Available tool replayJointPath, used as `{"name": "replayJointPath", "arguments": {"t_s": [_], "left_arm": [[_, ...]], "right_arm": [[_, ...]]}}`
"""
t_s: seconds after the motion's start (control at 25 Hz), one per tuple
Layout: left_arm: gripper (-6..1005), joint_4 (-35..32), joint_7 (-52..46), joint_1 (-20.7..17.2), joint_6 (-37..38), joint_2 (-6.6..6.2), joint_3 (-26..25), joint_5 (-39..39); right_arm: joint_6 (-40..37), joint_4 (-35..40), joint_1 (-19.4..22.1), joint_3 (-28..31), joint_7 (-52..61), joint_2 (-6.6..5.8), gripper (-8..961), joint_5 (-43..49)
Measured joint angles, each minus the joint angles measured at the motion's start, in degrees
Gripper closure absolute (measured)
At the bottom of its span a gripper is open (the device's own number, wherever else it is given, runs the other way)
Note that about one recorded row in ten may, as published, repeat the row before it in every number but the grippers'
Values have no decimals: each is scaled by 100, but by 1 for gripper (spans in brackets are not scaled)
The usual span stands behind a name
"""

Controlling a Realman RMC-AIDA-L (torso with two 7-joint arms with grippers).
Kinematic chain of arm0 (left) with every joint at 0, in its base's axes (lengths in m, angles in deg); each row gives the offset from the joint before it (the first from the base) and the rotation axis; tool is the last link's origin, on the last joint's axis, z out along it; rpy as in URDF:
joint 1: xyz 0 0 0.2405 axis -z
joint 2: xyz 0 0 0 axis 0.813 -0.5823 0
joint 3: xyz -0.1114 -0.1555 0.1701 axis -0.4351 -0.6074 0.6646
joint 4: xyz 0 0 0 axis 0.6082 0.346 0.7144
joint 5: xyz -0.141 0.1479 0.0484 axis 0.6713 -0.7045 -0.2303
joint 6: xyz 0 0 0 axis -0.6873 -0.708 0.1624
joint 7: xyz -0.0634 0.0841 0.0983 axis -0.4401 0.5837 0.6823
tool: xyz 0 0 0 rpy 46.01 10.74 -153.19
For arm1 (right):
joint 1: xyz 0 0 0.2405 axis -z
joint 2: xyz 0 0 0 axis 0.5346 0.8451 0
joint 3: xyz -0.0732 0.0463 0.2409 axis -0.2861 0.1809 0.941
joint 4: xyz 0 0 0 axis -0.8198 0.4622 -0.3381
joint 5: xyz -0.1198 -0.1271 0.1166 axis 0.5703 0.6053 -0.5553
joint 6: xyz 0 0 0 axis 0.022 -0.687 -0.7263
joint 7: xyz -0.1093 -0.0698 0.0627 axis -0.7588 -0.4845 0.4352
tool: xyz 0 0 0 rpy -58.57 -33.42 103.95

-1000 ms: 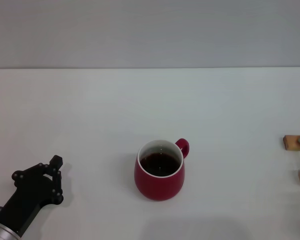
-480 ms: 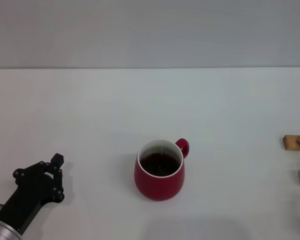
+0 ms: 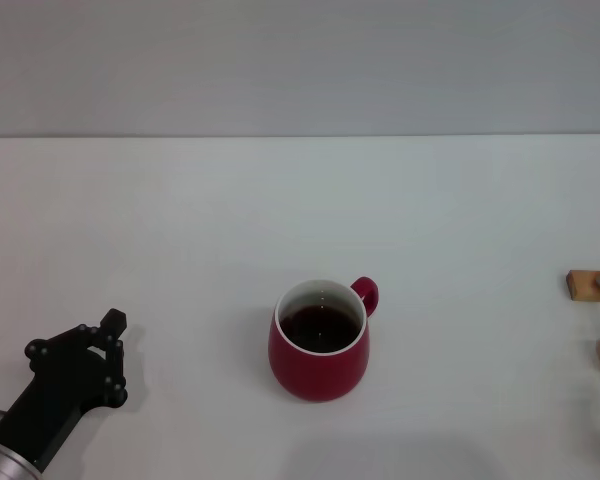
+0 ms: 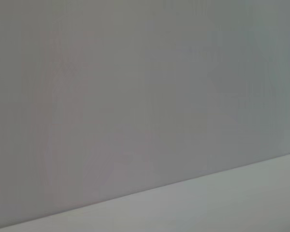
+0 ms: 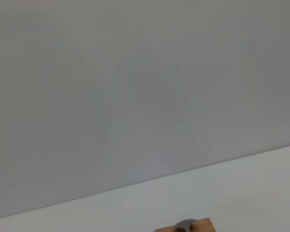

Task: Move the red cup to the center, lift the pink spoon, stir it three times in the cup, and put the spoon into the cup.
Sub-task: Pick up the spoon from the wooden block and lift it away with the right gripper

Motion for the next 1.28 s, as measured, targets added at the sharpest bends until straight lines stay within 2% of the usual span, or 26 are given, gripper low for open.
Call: {"name": "replayJointPath", "arguments": {"t_s": [1.28], "left_arm": [[1001,9,-43,-56,82,6,18,-32]], "right_arm": [[140,-8,42,3,18,3,252,-19]]}}
